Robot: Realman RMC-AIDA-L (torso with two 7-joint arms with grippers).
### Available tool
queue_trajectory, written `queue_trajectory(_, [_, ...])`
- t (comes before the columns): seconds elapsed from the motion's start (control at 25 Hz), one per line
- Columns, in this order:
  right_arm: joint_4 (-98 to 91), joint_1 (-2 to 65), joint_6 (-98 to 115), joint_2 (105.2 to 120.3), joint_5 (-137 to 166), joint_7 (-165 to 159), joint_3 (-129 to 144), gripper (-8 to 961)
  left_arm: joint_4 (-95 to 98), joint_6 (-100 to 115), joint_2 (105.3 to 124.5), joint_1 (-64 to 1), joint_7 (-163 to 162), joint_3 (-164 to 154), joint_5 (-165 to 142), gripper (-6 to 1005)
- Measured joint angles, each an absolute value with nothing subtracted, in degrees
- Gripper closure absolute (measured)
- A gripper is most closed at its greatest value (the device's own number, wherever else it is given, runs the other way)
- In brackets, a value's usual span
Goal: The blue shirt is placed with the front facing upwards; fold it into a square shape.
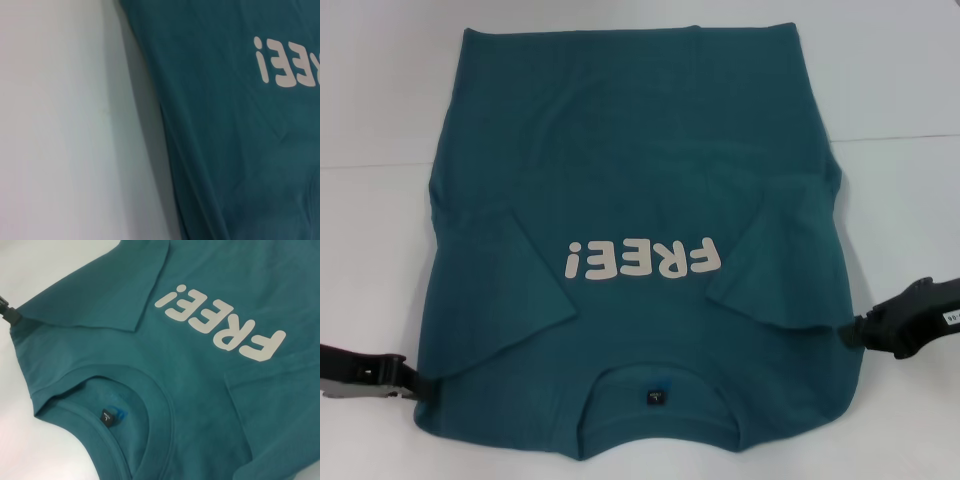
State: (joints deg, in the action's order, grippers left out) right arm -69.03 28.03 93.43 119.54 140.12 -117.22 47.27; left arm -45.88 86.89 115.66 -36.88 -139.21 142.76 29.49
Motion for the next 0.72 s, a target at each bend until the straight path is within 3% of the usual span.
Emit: queue_trajectory(0.72, [-69.1,25.5,94.8,119.83,138.5,-115.9,47.9,915,-52.2,92.5,117.6,-32.9,-138.0,142.3,30.0,982])
